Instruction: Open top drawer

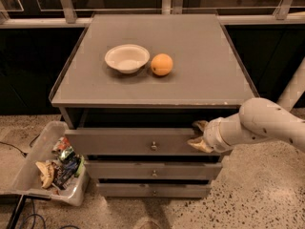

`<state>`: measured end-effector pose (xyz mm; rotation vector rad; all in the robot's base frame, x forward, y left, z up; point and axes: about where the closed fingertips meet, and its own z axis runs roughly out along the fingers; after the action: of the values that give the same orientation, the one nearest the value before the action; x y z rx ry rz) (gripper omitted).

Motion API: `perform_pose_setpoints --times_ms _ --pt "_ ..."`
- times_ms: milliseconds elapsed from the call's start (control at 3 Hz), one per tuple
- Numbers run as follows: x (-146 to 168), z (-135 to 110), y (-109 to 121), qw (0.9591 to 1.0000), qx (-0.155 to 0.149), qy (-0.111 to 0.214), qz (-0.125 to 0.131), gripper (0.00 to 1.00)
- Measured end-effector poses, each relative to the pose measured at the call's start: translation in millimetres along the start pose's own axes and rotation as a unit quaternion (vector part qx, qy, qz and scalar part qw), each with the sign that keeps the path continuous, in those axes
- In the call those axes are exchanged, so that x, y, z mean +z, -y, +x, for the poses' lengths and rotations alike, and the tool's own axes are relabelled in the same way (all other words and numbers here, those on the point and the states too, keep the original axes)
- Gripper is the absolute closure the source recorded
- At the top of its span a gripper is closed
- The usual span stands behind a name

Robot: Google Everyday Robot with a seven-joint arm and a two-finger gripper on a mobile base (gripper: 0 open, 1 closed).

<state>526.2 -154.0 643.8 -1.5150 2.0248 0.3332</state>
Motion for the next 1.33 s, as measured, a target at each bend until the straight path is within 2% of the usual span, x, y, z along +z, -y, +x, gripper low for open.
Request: perform_pose_setpoints --times_ms 333,1333 --pt "-2.9 -2.3 1.0 1.0000 0.000 0.000 0.000 1.00" --pt "-8.7 -3.8 -1.0 1.0000 0.002 0.001 0.000 1.00"
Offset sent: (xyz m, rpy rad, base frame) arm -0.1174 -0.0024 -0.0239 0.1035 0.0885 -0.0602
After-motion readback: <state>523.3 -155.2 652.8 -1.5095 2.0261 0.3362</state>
